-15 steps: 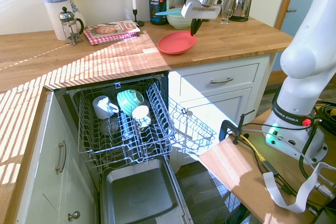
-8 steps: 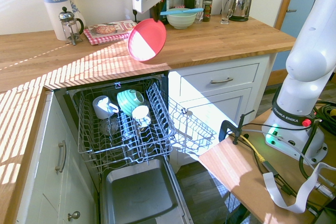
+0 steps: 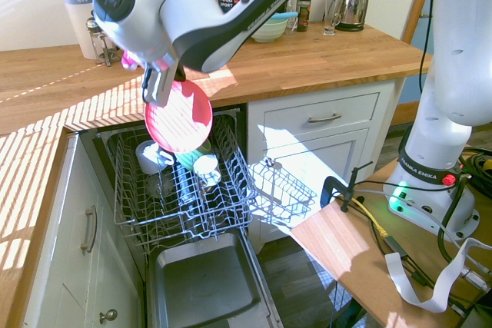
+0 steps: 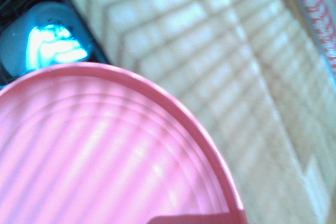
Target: Put the plate in the dishwasher
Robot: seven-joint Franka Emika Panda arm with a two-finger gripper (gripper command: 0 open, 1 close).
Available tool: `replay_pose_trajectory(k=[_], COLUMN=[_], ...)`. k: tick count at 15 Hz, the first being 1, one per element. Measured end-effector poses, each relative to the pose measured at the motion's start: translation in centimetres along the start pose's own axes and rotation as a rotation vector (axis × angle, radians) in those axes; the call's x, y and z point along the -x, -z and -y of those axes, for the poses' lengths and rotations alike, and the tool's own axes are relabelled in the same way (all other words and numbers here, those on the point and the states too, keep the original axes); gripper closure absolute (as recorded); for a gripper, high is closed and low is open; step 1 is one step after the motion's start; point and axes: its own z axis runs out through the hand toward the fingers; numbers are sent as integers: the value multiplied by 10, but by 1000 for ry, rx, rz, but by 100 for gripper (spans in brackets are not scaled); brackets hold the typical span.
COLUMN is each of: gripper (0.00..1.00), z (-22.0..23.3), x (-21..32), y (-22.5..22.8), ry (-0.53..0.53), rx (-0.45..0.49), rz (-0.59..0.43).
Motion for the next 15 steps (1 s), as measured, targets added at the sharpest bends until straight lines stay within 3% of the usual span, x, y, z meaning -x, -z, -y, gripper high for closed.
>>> replay_pose_trajectory(k=[3,7,8,15], gripper=[100,100,0,0], z=[76,132,139,169], x=[47,67,65,50], y=[-25,2,6,-3], ry=[75,112,121,181], rx=[19,23,21,2], rz=[38,54,82,196])
